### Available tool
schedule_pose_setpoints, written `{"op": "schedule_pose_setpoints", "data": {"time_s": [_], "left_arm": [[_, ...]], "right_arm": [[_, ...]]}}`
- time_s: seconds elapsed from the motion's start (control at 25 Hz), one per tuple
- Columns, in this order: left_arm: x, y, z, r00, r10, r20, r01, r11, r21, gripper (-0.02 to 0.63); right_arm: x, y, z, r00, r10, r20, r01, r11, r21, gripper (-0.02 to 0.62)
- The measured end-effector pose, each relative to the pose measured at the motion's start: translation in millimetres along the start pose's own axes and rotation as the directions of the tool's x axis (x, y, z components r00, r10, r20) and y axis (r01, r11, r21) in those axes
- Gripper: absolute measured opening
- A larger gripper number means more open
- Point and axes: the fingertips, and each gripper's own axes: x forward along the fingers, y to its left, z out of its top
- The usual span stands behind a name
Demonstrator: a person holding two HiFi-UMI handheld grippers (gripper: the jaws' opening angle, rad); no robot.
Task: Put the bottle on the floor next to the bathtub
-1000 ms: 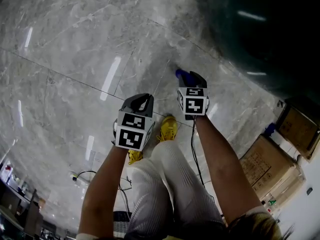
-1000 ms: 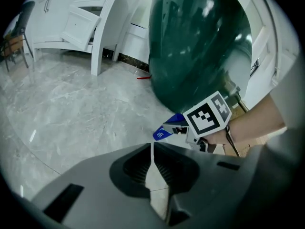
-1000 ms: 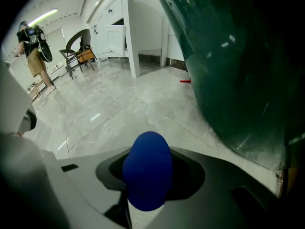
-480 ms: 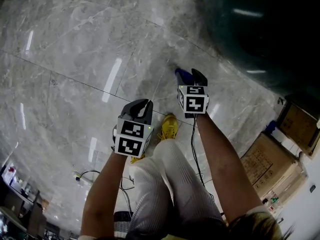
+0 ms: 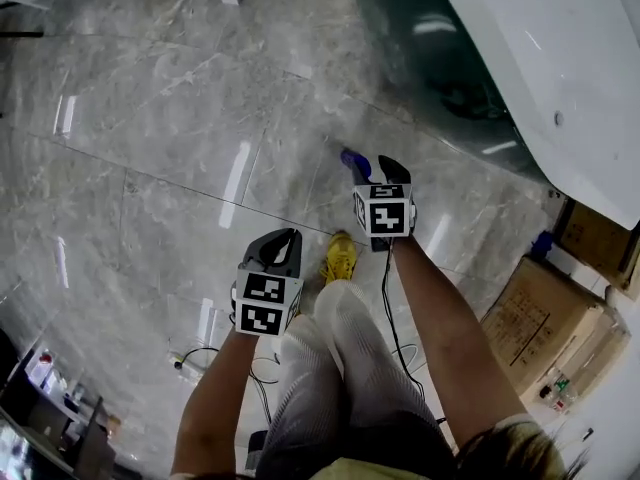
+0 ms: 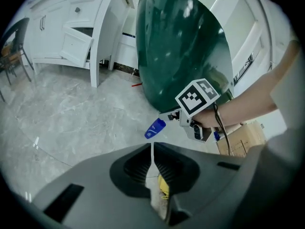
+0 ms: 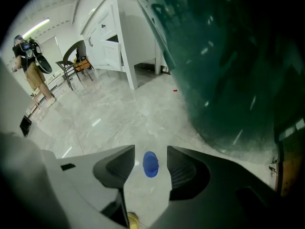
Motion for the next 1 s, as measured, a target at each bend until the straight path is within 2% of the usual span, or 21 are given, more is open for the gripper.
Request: {"op": "schedule_pose_setpoints", "data": {"time_s": [0.16,0.32,0.48,0.72,1.0], "left_arm": [[-24.8,-9.5,6.8,1.000,0.004,0.002,-0.004,1.000,0.018,0.064],[-52.0,-18.9,16.0,1.000,-0.003,0.006,0.003,1.000,0.007,0.064],[-78.8,-36.1,33.7,0.999,-0.018,0.033,0.018,1.000,0.003,0.064],[-125.4,-64.2,63.6,0.997,-0.012,0.078,0.014,1.000,-0.020,0.064],[-177.1,-100.3,96.8,0.994,-0.013,0.108,0.015,1.000,-0.019,0.064]], "right_arm": [[-35.9,9.8,8.1,0.999,0.046,0.000,-0.046,0.999,0.012,0.221],[-74.2,18.4,15.3,0.997,0.082,0.009,-0.083,0.994,0.066,0.219],[-119.3,17.8,22.9,0.996,0.086,0.023,-0.088,0.992,0.094,0.209],[-195.0,17.7,35.6,0.996,0.088,0.020,-0.089,0.994,0.064,0.179],[-269.6,25.3,66.2,0.991,0.119,0.061,-0.123,0.989,0.078,0.161]]}}
